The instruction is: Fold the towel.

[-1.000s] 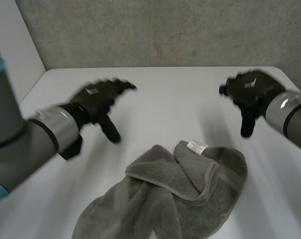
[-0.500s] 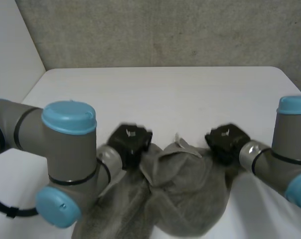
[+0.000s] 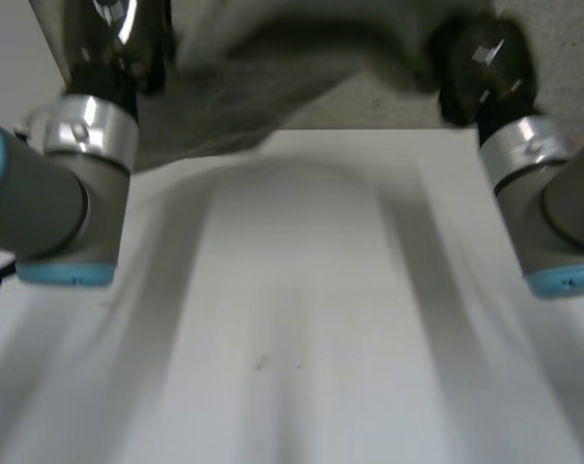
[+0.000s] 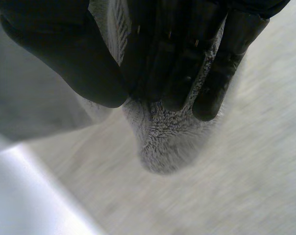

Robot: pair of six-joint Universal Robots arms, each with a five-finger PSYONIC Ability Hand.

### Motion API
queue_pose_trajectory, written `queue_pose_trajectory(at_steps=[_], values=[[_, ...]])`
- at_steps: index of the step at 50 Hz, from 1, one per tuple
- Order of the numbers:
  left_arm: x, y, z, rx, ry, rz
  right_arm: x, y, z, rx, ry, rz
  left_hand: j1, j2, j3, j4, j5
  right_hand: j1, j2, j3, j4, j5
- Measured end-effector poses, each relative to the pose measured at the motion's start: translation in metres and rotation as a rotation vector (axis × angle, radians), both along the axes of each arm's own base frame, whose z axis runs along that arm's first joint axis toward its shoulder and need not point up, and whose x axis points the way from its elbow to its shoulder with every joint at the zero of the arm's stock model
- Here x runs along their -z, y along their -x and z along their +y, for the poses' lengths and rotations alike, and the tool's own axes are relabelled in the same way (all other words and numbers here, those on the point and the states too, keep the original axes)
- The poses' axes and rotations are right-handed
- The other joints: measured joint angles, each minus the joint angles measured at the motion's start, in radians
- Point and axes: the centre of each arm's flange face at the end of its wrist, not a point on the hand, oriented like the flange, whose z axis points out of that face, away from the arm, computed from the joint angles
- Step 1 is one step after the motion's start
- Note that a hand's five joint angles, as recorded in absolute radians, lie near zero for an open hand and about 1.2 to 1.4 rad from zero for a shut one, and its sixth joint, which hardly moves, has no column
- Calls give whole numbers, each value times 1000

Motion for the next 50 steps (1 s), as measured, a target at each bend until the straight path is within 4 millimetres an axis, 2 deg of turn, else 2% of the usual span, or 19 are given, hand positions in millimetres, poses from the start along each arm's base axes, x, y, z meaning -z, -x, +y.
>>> queue_pose_trajectory(at_steps=[1, 2, 4, 6, 10, 13, 16, 22, 28, 32, 33, 34, 35, 36, 38, 43, 44, 48, 50], values=[[23, -2, 1, -2, -78, -39, 17, -3, 3, -16, -74, 52, 0, 0, 1, 0, 0, 0, 4, 0, 1, 0], [34, -3, 2, -3, -115, -57, 26, -5, 4, -24, -109, 77, 0, 0, 1, 0, 0, 0, 4, 0, 1, 0], [40, -3, 2, -4, -135, -67, 32, -6, 5, -28, -132, 96, 0, 0, 1, 0, 0, 0, 11, 1, 2, 0], [82, -7, 8, -3, -279, -140, 71, -6, 10, -40, -269, 225, 0, 0, 1, 0, 0, 0, 13, 5, 4, 1], [134, -9, 23, 29, -458, -238, 118, 0, 20, -50, -433, 408, 0, 0, 1, 0, 0, 0, 13, 5, 4, 2], [165, -7, 40, 75, -568, -303, 141, 7, 30, -59, -539, 524, 0, 0, 1, 0, 0, 0, 13, 5, 4, 2], [181, -2, 56, 123, -634, -349, 149, 17, 35, -56, -613, 587, 0, 0, 1, 0, 0, 0, 13, 5, 4, 2], [191, 14, 91, 227, -693, -417, 138, 41, 28, -4, -661, 599, 0, 0, 1, 0, 0, 0, 13, 5, 4, 2], [186, 25, 108, 276, -687, -439, 120, 56, 6, 73, -575, 544, 0, -22, -20, -24, -7, 0, 13, 5, 4, 2], [183, 31, 113, 291, -672, -442, 111, 64, -9, 124, -504, 510, -211, -235, -234, -237, -226, 0, 13, 5, 4, 2], [181, 33, 113, 295, -662, -441, 108, 68, -17, 151, -468, 494, -389, -407, -405, -409, -399, 0, 6, -10, -16, 2], [179, 34, 114, 297, -657, -439, 106, 72, -22, 175, -443, 484, -456, -500, -486, -490, -479, -198, -227, -243, -251, -196], [179, 35, 113, 297, -653, -438, 106, 74, -25, 190, -431, 479, -503, -548, -546, -540, -529, -254, -305, -301, -309, -250], [178, 35, 113, 297, -650, -436, 105, 76, -28, 205, -422, 474, -570, -604, -594, -598, -588, -427, -488, -499, -488, -422], [177, 35, 112, 294, -646, -434, 105, 80, -32, 240, -408, 467, -634, -676, -670, -674, -664, -427, -488, -499, -488, -422], [172, 33, 109, 286, -638, -425, 108, 87, -32, 297, -419, 464, -715, -753, -753, -758, -747, -427, -488, -499, -488, -422], [170, 32, 107, 280, -634, -419, 110, 88, -29, 309, -431, 465, -750, -797, -792, -798, -788, -764, -934, -969, -959, -899], [160, 24, 98, 247, -619, -396, 112, 88, -12, 315, -460, 461, -791, -840, -836, -841, -830, -764, -934, -969, -959, -903], [155, 17, 89, 219, -613, -380, 107, 83, 8, 288, -468, 442, -812, -857, -857, -860, -851, -763, -934, -969, -959, -903]])
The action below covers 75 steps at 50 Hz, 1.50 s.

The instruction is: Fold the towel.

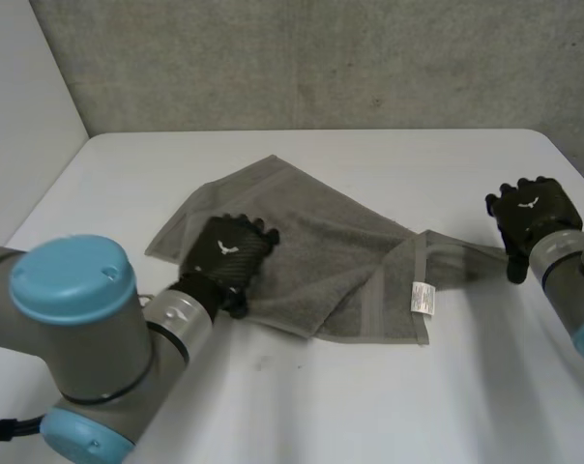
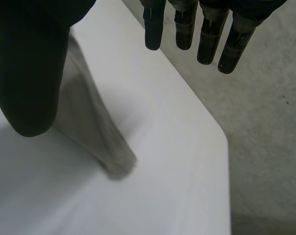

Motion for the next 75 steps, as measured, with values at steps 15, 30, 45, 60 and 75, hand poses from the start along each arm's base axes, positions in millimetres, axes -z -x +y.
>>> queue_pose_trajectory(at_steps=[15, 30, 45, 60, 75], values=[[-11, -36, -47, -148, 28, 24, 9, -35, 74, -241, -152, -217, -10, -10, -6, -9, -10, 97, 116, 153, 134, 120], [-7, -40, -50, -162, 12, 22, 54, -48, 71, -344, -312, -271, -10, -10, -6, -9, -10, 147, 173, 209, 190, 171], [-5, -41, -50, -162, 6, 19, 71, -55, 51, -358, -274, -276, -10, -10, -6, -9, -10, 348, 430, 447, 426, 390], [-3, -43, -51, -169, 0, 15, 81, -57, 42, -356, -286, -271, -10, -10, -6, -9, -10, 361, 447, 470, 449, 414], [-2, -43, -51, -168, -1, 15, 54, -56, 26, -328, -176, -318, -13, -14, -12, -13, -13, 752, 942, 952, 959, 891]])
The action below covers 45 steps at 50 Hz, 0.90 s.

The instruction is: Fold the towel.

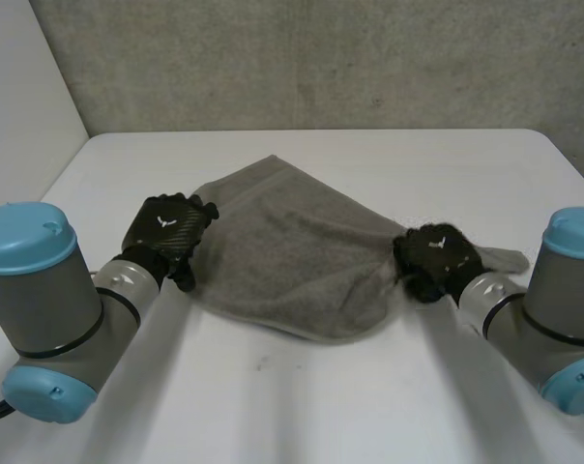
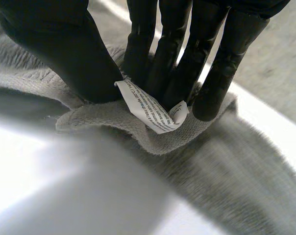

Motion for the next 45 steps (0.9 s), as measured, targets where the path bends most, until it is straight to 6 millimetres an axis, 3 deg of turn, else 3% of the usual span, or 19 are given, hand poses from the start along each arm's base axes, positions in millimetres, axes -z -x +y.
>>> queue_pose_trajectory(at_steps=[10, 14, 20, 33, 45], values=[[0, -2, -5, -9, 5, -1, -42, 7, -4, 52, 65, -96, -62, -60, -62, -61, -60, 0, 0, 0, 0, 3], [3, -8, -15, -34, 2, -4, -54, 20, -12, 96, 82, -111, -67, -66, -66, -66, -66, 0, 0, 2, 0, 3], [15, -25, -42, -78, -23, -11, -76, 57, -29, 203, 104, -113, -69, -67, -67, -68, -66, 0, 0, 10, 0, 3], [37, -46, -83, -42, -68, 4, -66, 83, -50, 274, 110, -30, 40, 46, 46, 47, 49, 0, 0, 10, 2, 8], [55, -52, -122, -40, -53, 17, -49, 92, -61, 294, 101, 40, 342, 351, 349, 349, 348, 0, 0, 10, 4, 8]])
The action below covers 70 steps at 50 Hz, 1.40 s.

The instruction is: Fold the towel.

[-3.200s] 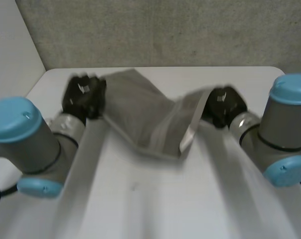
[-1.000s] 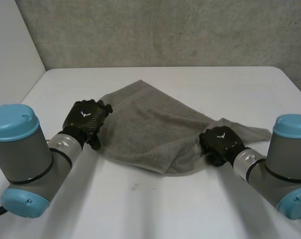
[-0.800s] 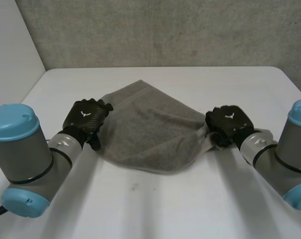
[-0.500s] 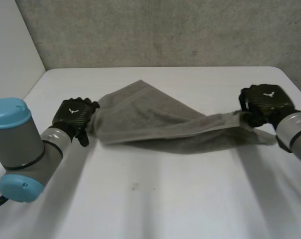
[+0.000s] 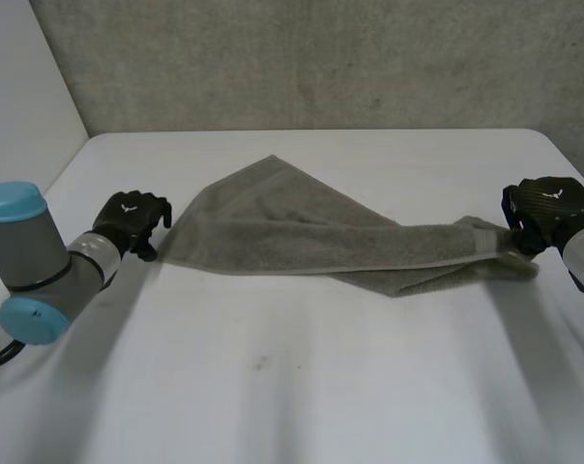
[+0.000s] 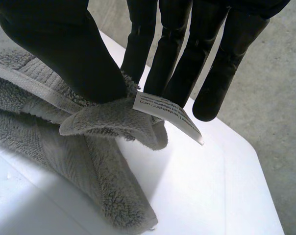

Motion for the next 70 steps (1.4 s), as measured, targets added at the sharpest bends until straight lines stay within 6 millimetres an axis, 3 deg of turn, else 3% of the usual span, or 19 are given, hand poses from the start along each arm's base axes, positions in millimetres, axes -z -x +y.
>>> queue_pose_trajectory(at_steps=[11, 22, 36, 70], values=[[6, 9, -7, 109, -1, 30, 6, -2, 1, -8, -19, -2, 7, 8, 8, 10, 11, 0, 0, 0, 0, 0], [14, 10, -11, 109, -52, 25, 10, -4, 3, -16, -31, 0, -108, -111, -110, -110, -107, 0, 0, 0, 0, 0], [22, 10, -20, 104, -53, 23, 14, -5, 5, -20, -44, 2, -113, -109, -110, -108, -106, 0, 0, 7, 0, 0], [26, 15, -39, 109, -15, 18, 22, -6, 6, -24, -65, 13, 192, 194, 193, 196, 197, 0, 0, 7, 0, 6]])
